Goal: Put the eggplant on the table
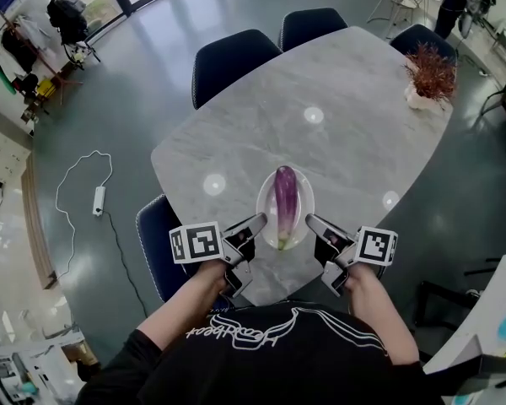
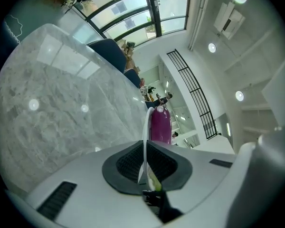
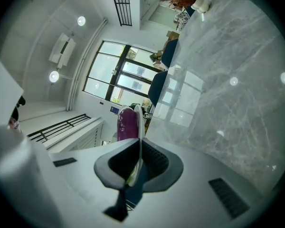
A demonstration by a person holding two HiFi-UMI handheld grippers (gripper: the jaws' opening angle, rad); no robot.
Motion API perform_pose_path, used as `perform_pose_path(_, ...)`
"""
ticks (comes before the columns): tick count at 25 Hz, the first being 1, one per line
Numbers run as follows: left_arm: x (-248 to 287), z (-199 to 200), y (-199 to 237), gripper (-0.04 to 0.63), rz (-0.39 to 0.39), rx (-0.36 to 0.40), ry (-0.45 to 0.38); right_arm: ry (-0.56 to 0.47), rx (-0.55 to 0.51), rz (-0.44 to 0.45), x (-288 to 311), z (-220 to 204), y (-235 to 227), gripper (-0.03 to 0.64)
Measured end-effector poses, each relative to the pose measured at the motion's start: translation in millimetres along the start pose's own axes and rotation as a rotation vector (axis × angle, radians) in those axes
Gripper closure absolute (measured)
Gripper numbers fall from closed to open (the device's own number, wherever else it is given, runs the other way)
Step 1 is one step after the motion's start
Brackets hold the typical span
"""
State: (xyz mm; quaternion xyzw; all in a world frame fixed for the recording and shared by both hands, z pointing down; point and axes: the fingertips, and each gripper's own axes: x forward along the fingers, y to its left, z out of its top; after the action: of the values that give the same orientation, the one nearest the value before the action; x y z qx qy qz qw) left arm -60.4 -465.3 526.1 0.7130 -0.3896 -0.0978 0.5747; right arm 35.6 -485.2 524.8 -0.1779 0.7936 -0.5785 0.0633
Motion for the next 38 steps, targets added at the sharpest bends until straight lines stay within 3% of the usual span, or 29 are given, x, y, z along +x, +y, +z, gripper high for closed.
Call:
perform_pose_path(9, 34, 23, 24, 0.571, 0.035, -0.005, 0.014, 0.005, -0.006, -0.044, 17, 27, -36, 0.599)
perform_pose_path(16, 58, 39, 42, 0.571, 0.058, -0.008, 0.036, 0.004, -0.004, -0.134, 25, 46, -66, 0.599)
perform_pose_path(24, 75, 37, 73, 0.571, 0.128, -0.051, 0.061, 0.021, 0.072, -0.226, 34, 42, -99, 0.598)
perform_pose_path(38, 91, 22, 107, 0.569, 0.212, -0.069, 0.117, 0.058, 0.061, -0.346, 31, 32, -129, 0.598)
